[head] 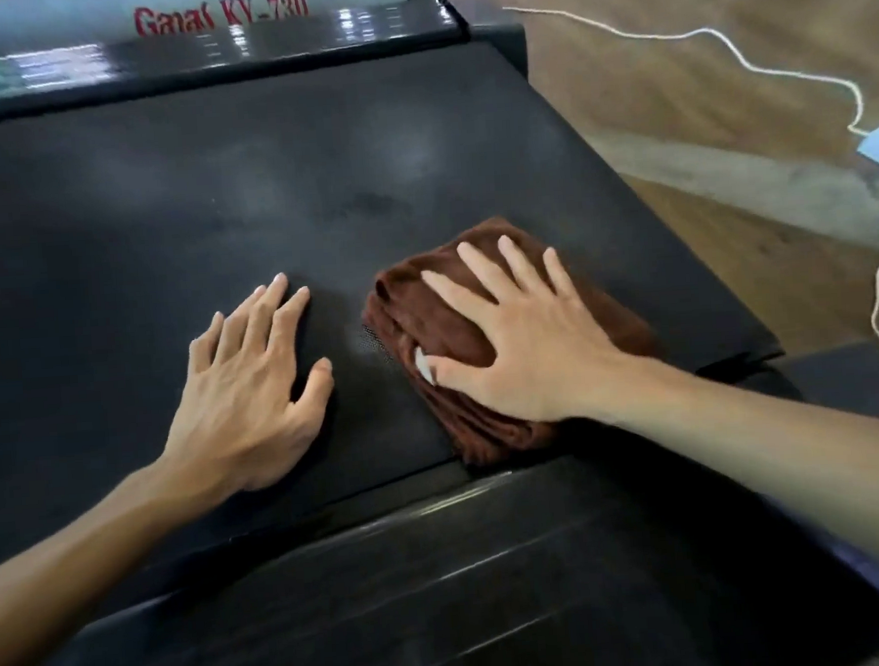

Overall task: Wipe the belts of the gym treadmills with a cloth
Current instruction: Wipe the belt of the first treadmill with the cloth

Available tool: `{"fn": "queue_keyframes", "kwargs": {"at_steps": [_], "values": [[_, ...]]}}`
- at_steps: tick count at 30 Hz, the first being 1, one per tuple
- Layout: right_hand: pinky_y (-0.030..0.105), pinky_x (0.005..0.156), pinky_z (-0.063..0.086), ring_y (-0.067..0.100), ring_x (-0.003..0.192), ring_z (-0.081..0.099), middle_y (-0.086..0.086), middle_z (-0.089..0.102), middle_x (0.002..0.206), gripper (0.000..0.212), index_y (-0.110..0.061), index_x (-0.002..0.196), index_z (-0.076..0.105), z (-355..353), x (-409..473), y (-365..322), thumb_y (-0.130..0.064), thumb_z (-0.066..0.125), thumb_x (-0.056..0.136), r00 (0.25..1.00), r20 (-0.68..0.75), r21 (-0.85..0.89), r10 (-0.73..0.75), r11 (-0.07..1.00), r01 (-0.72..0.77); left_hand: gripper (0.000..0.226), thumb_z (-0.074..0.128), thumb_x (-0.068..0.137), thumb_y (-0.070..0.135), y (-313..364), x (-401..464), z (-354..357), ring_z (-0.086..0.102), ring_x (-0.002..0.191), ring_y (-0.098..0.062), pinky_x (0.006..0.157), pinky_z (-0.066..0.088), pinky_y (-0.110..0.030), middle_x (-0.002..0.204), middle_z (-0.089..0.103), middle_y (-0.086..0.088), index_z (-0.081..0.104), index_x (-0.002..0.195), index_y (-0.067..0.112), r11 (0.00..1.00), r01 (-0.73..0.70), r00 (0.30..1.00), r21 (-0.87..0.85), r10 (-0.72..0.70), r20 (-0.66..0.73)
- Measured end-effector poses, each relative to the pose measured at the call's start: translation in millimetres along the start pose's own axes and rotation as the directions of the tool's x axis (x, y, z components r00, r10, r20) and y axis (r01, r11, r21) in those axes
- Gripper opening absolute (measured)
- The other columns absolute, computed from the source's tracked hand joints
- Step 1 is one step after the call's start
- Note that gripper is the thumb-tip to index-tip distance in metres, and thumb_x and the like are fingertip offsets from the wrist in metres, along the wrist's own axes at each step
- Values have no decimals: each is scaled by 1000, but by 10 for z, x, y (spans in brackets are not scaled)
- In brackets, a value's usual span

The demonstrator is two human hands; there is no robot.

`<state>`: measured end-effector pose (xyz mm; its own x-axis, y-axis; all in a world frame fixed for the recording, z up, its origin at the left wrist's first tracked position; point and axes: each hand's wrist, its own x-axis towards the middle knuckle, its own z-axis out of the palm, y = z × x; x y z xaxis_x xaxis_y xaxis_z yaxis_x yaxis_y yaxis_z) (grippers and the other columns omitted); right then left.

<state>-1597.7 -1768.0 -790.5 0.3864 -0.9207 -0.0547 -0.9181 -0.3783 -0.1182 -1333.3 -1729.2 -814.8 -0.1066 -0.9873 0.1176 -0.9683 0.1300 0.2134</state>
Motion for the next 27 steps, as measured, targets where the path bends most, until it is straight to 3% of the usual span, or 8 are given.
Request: {"fn": "queue_keyframes", "kwargs": {"at_steps": [5, 7, 12, 14, 20, 23, 25, 27], "values": [[62, 125, -7, 33, 160, -7, 1, -2, 175, 95, -45, 164, 8, -113, 558, 316, -93, 18, 83, 961, 39, -25, 274, 962, -274, 82, 19, 88, 60, -3, -5, 27, 8, 157, -16, 126, 7, -44, 170, 15, 0, 25, 159, 19, 1000, -4, 1000, 9, 4, -1], [64, 124, -7, 35, 160, -6, 2, 1, 175, 93, -43, 165, 10, -93, 732, 161, -91, 19, 85, 972, 15, -24, 233, 972, -232, 83, 18, 88, 60, -13, -5, 21, 8, 157, -16, 126, 7, -44, 170, 15, 0, 25, 160, 19, 1000, -6, 1000, 11, 6, -2], [60, 126, -5, 26, 160, -5, -4, 3, 175, 97, -47, 163, 11, 36, 122, -219, -89, 11, 76, 996, 0, -16, -89, 996, 89, 83, 18, 88, 61, -10, 3, 7, 7, 157, -15, 126, 5, -42, 170, 14, 0, 24, 160, 20, 1000, -4, 1000, 4, 4, -1], [58, 127, -4, 24, 160, -5, -6, 1, 175, 98, -48, 163, 9, 4, -60, -42, -90, 10, 75, 997, 15, -29, -72, 997, 72, 83, 18, 89, 61, -12, -2, 16, 8, 157, -15, 126, 6, -43, 170, 15, 0, 24, 160, 20, 1000, -4, 1000, 6, 4, -4], [62, 125, -4, 35, 159, -3, 2, 2, 175, 100, -44, 164, 9, -104, 643, 354, -94, 13, 77, 970, 34, -63, 239, 969, -237, 83, 19, 88, 60, -16, -5, 21, 10, 157, -18, 126, 8, -45, 170, 16, -1, 26, 160, 19, 1000, 13, 1000, 15, -13, 1], [62, 125, -5, 36, 159, -4, 3, 2, 175, 92, -42, 165, 10, -64, 742, 122, -88, 18, 86, 988, 13, -44, 153, 987, -152, 85, 19, 88, 62, -27, 10, -9, 10, 157, -20, 126, 8, -47, 170, 16, -2, 25, 160, 18, 1000, 8, 1000, 10, -8, 15], [61, 126, -5, 34, 160, -3, 2, 3, 175, 91, -45, 164, 11, -31, 466, 42, -87, 17, 84, 1000, -1, -45, 27, 999, -27, 85, 19, 88, 62, -12, 2, -9, 8, 157, -19, 126, 7, -47, 170, 15, -1, 24, 160, 19, 1000, 3, 1000, 4, -3, 23], [61, 126, -4, 33, 160, -2, 2, 4, 175, 94, -46, 164, 10, 29, 117, 91, -88, 12, 80, 999, -34, -47, 10, 999, -12, 85, 19, 88, 63, -13, -17, 0, 7, 157, -17, 126, 6, -45, 171, 14, 0, 23, 161, 20, 1000, 3, 1000, 1, -3, 22]]}}
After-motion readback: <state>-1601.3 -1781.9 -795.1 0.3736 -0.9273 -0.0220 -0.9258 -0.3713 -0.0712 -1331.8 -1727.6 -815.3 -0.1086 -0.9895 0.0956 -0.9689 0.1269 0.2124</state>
